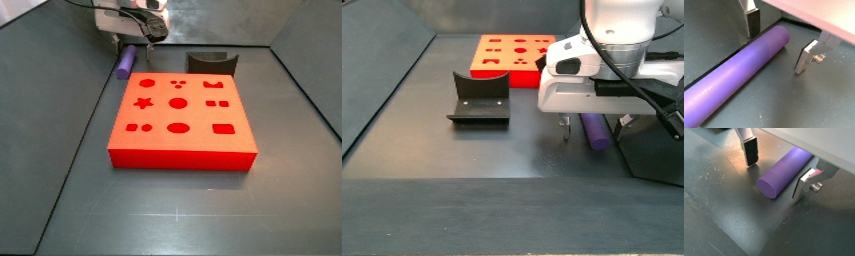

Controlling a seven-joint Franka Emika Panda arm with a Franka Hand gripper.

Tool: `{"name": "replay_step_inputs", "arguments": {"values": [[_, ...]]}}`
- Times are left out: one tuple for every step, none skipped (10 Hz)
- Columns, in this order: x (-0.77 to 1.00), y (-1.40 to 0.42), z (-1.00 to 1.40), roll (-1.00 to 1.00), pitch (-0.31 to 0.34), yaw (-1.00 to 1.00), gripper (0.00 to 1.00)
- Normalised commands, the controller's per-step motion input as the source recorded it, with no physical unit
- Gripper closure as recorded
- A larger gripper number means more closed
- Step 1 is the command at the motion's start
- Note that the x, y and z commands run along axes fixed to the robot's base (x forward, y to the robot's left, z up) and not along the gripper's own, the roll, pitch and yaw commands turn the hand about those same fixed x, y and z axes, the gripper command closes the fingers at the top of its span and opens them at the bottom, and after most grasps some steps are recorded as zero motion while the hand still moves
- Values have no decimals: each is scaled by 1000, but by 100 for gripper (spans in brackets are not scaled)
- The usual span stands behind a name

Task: Pick up the round object. Move up. Place the round object on the fixture. Regrasp the round object. Move to above the board. Insert the round object.
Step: Pick up the round object.

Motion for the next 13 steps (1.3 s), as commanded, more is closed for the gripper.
{"name": "replay_step_inputs", "arguments": {"values": [[0,0,-760,-196,-37,-66,0],[0,6,-917,-124,0,-83,0],[366,0,-900,-76,4,-220,0],[203,0,-746,-164,27,-200,0],[0,11,-229,-104,-6,0,0],[0,0,-46,0,-24,0,0],[-40,0,-71,0,-41,0,0],[0,66,-91,53,-14,0,0],[0,0,0,0,0,0,100],[0,0,0,0,0,0,100],[0,0,0,0,0,0,100],[0,0,0,0,0,0,100],[0,0,0,0,0,0,100]]}}
